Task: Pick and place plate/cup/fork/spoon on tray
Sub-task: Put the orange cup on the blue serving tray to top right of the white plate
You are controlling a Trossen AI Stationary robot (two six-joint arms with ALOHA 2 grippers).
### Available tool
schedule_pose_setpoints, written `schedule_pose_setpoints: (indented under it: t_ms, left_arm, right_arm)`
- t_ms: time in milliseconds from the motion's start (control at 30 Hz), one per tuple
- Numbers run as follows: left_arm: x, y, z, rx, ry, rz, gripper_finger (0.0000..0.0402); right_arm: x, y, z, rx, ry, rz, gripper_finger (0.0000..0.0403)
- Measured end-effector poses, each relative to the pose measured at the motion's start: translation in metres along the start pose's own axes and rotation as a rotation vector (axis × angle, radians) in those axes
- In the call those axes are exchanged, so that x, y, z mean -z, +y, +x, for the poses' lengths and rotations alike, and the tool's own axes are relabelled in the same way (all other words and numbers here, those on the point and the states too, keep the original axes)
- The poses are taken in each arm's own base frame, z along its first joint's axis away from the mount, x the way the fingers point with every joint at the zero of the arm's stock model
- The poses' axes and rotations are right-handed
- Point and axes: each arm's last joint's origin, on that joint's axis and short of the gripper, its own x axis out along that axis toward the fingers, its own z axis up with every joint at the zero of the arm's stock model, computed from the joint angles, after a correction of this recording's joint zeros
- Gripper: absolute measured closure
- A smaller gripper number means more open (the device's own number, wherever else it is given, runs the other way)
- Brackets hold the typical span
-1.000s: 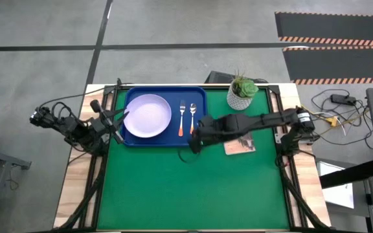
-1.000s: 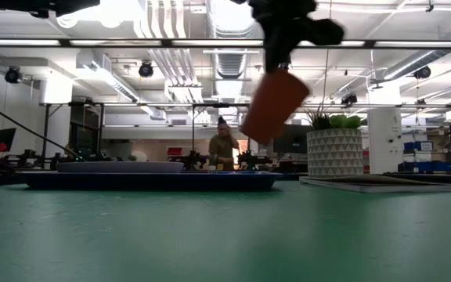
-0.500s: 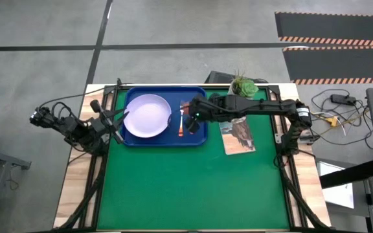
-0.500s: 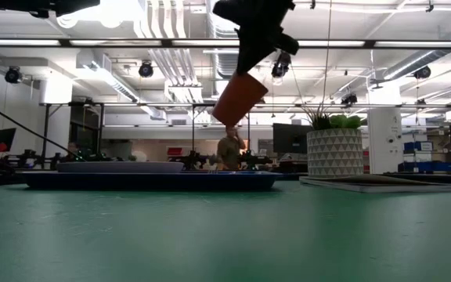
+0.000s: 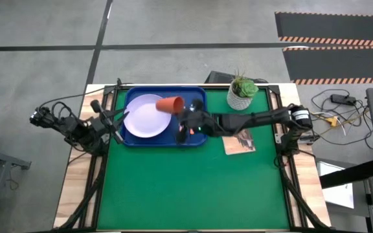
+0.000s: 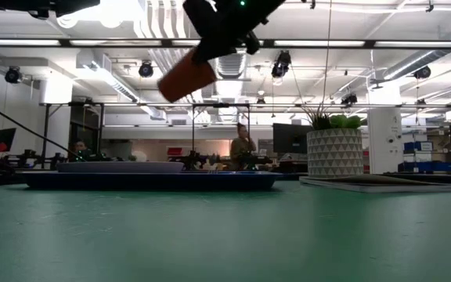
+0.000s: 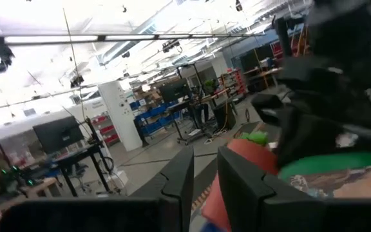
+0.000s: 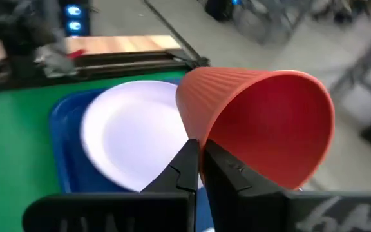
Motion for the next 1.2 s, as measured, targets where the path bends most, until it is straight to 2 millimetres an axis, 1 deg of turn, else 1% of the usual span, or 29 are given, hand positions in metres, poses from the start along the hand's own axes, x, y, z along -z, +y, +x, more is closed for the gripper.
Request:
schedule_pose_setpoints:
  t_ms: [67,133,300,400,500,567,700,867,900,967,1033,1133,1200]
  left_arm:
    - [0.001,-0.001,0.0,0.002,0.004,-0.046,0.0346]
    - [0.003,-0.002,0.0,0.006,0.011,-0.096,0.0346]
    - [0.003,-0.005,0.001,0.008,0.02,-0.235,0.0346]
    - [0.004,-0.007,0.002,0.011,0.028,-0.316,0.0346]
    - [0.005,-0.012,0.004,0.018,0.042,-0.384,0.0346]
    - [0.006,-0.017,0.007,0.023,0.053,-0.426,0.0346]
    - [0.006,-0.027,0.012,0.029,0.065,-0.52,0.0346]
    - [0.002,-0.04,0.021,0.021,0.043,-0.55,0.0346]
    - [0.001,-0.042,0.022,0.019,0.037,-0.547,0.0346]
    - [-0.001,-0.045,0.025,0.011,0.018,-0.541,0.0346]
    - [-0.002,-0.049,0.027,0.009,0.007,-0.539,0.0346]
    - [-0.004,-0.051,0.029,0.005,-0.003,-0.545,0.0346]
    - [-0.005,-0.051,0.029,0.005,-0.005,-0.548,0.0346]
  right_arm:
    - [0.01,0.011,-0.001,-0.021,-0.03,-0.06,0.0394]
    - [0.02,0.018,-0.002,-0.035,-0.022,-0.1,0.0394]
    - [0.046,0.03,-0.008,-0.07,0.102,-0.223,0.0394]
    - [0.055,0.035,-0.014,-0.109,0.174,-0.291,0.0394]
    - [0.059,0.036,-0.02,-0.123,0.222,-0.362,0.0394]
    - [0.059,0.034,-0.024,-0.128,0.264,-0.406,0.0394]
    - [0.053,0.027,-0.033,-0.126,0.324,-0.436,0.0394]
    - [0.047,0.02,-0.041,-0.095,0.363,-0.49,0.0394]
    - [0.046,0.018,-0.042,-0.064,0.363,-0.533,0.0394]
    - [0.043,0.014,-0.045,0.012,0.376,-0.677,0.0394]
    - [0.04,0.01,-0.047,0.062,0.403,-0.751,0.0394]
    - [0.034,0.005,-0.051,0.036,0.443,-0.882,0.0394]
    - [0.024,-0.001,-0.05,0.004,0.441,-0.886,0.0394]
